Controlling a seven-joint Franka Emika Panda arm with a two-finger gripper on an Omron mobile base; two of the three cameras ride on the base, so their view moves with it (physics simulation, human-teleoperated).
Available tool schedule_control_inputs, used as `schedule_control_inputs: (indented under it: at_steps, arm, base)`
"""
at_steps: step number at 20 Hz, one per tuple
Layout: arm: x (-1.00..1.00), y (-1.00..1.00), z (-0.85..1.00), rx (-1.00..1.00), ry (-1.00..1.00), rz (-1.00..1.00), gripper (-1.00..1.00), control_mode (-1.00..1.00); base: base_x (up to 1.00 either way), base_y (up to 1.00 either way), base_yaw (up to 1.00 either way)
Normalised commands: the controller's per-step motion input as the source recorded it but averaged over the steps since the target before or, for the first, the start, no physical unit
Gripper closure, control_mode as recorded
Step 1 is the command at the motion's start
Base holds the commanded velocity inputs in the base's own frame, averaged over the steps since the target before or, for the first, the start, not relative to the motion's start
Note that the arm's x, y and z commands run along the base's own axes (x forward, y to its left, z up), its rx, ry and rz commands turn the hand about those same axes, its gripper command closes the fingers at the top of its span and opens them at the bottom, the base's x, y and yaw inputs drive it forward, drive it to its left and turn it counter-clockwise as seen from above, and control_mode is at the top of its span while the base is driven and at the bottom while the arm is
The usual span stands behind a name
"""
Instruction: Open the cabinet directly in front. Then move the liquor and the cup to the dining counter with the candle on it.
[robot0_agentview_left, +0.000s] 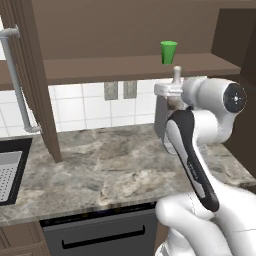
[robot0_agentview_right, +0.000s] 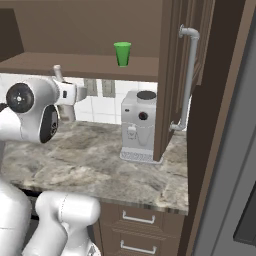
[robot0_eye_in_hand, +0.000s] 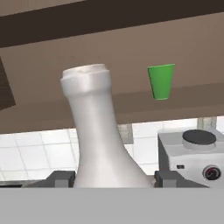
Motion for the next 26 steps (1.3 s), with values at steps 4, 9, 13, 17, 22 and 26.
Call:
schedule_control_inputs:
  at_steps: [4, 9, 13, 17, 22, 26]
  arm:
    - [-1.0, -0.17, 0.0, 0.15, -0.47, 0.0, 1.0, -1.0]
    - [-0.55, -0.1, 0.04, 0.07, -0.33, 0.0, 1.0, -1.0]
    - [0.0, 0.0, 0.0, 0.0, 0.0, 0.0, 1.0, -1.0]
    - [-0.36, 0.0, -0.13, 0.0, 0.03, 0.0, 1.0, -1.0]
    - [-0.17, 0.0, -0.06, 0.0, 0.01, 0.0, 1.0, 1.0]
    - [0.0, 0.0, 0.0, 0.0, 0.0, 0.0, 1.0, 1.0]
  base:
    - [0.0, 0.0, 0.0]
    - [0.0, 0.0, 0.0]
    - [0.0, 0.0, 0.0]
    - [0.0, 0.0, 0.0]
    - [-0.8, 0.04, 0.11]
    - [-0.98, 0.17, 0.47]
